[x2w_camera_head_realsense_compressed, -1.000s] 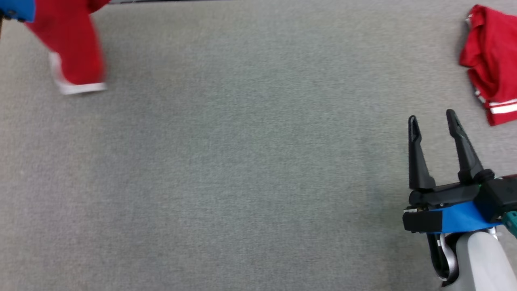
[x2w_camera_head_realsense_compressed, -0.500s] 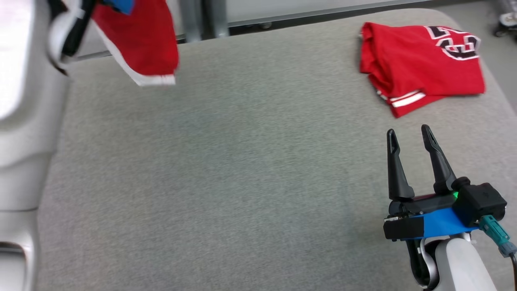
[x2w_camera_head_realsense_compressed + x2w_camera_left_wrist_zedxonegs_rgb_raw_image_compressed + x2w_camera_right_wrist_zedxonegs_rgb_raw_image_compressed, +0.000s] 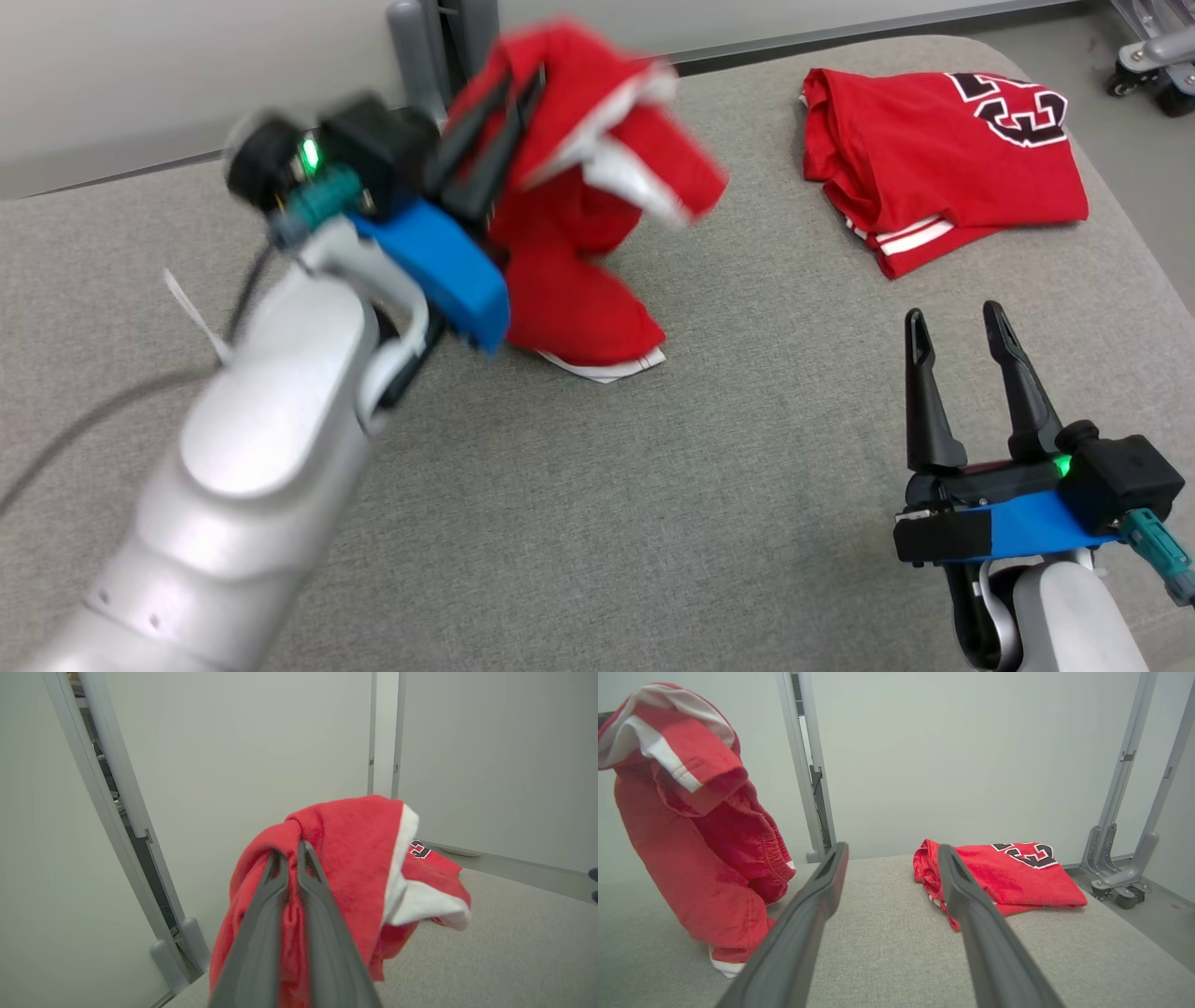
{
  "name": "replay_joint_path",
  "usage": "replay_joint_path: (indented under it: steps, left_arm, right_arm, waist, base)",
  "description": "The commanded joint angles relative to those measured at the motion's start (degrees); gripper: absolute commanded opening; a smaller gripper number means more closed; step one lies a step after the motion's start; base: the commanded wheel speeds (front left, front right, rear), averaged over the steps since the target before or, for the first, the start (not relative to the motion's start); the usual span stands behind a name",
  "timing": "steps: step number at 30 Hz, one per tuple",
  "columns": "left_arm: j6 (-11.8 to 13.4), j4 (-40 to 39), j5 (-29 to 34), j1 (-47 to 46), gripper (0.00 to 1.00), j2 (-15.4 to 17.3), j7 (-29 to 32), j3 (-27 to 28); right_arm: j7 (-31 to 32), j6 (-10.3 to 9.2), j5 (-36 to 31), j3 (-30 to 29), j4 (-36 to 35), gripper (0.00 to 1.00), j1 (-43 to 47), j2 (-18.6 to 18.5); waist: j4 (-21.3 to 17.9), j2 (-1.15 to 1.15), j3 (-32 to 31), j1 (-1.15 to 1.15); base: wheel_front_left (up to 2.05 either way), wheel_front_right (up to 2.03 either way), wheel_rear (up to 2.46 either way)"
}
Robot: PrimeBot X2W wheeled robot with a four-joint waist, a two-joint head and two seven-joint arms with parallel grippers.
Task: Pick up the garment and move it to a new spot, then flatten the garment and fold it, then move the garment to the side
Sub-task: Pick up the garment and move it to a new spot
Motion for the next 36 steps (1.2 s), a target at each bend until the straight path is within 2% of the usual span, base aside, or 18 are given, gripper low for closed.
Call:
replay_joint_path:
  steps: [1, 8, 13, 14, 15, 16, 20, 24, 32, 34, 36]
  left_arm:
    - [0.5, 0.7, -0.3, 2.7, 0.0, -0.1, -0.8, -0.4]
    - [1.8, 3.9, -1.8, 13.7, 0.0, -2.7, -4.3, -2.9]
    - [1.7, 6.5, -1.8, 20.2, 0.0, -4.8, -6.2, -5.8]
    - [1.6, 7.0, -1.9, 21.1, 0.29, -5.2, -6.5, -6.3]
    - [1.6, 7.5, -2.0, 21.7, 0.9, -5.4, -6.8, -6.5]
    - [1.9, 7.8, -2.0, 22.1, 1.0, -5.5, -7.2, -6.6]
    - [3.2, 7.2, -1.4, 22.5, 1.0, -5.8, -8.7, -5.5]
    - [5.1, 4.5, -1.0, 23.2, 1.0, -4.2, -9.5, -2.4]
    - [9.7, -8.1, 2.5, 31.2, 1.0, 0.5, -9.5, 9.9]
    - [10.1, -9.4, 3.1, 32.7, 1.0, 0.9, -9.5, 11.4]
    - [10.7, -13.4, 4.9, 36.9, 1.0, 1.3, -9.4, 16.2]
  right_arm:
    - [-0.1, -0.02, 0.3, -0.1, -0.1, 1.0, 0.4, 0.2]
    - [-0.1, -0.02, -0.2, -0.9, 0.0, 1.0, 1.7, 0.2]
    - [-0.1, -0.02, -0.7, -1.2, 0.6, 1.0, 2.2, 0.1]
    - [-0.1, -0.02, -0.8, -1.3, 0.8, 1.0, 2.2, 0.1]
    - [-0.1, -0.02, -0.9, -1.1, 1.0, 1.0, 2.1, 0.1]
    - [-0.1, -0.02, -1.1, -1.2, 1.2, 1.0, 2.2, 0.1]
    - [-0.1, -0.02, -1.4, -1.2, 1.9, 1.0, 2.8, 0.1]
    - [-0.1, -0.02, -1.6, -1.3, 2.6, 1.0, 3.5, 0.1]
    - [-0.1, -0.02, -1.6, -1.6, 3.4, 1.0, 4.9, 0.1]
    - [-0.1, -0.02, -1.7, -1.7, 3.4, 1.0, 5.0, 0.1]
    - [-0.1, -0.02, -1.7, -1.9, 3.6, 1.0, 5.5, 0.1]
  waist:
    - [0.4, 0.0, -0.3, 0.0]
    - [2.3, 0.0, -0.8, 0.0]
    - [3.8, 0.0, -1.4, 0.0]
    - [4.0, 0.0, -1.6, 0.0]
    - [4.2, 0.0, -1.8, 0.0]
    - [4.5, 0.0, -2.1, 0.0]
    - [5.7, 0.0, -3.3, 0.0]
    - [6.8, 0.0, -4.9, 0.0]
    - [8.9, 0.0, -7.6, 0.0]
    - [9.1, 0.0, -7.9, 0.0]
    - [10.1, 0.0, -8.8, 0.0]
  base:
    - [0.0, 0.0, 0.0]
    - [0.0, 0.0, 0.0]
    - [0.0, 0.0, 0.0]
    - [0.0, 0.0, 0.0]
    - [0.0, 0.0, 0.0]
    - [0.0, 0.0, 0.0]
    - [0.0, 0.0, 0.0]
    - [0.0, 0.0, 0.0]
    - [0.0, 0.0, 0.0]
    - [0.0, 0.0, 0.0]
    - [0.0, 0.0, 0.0]
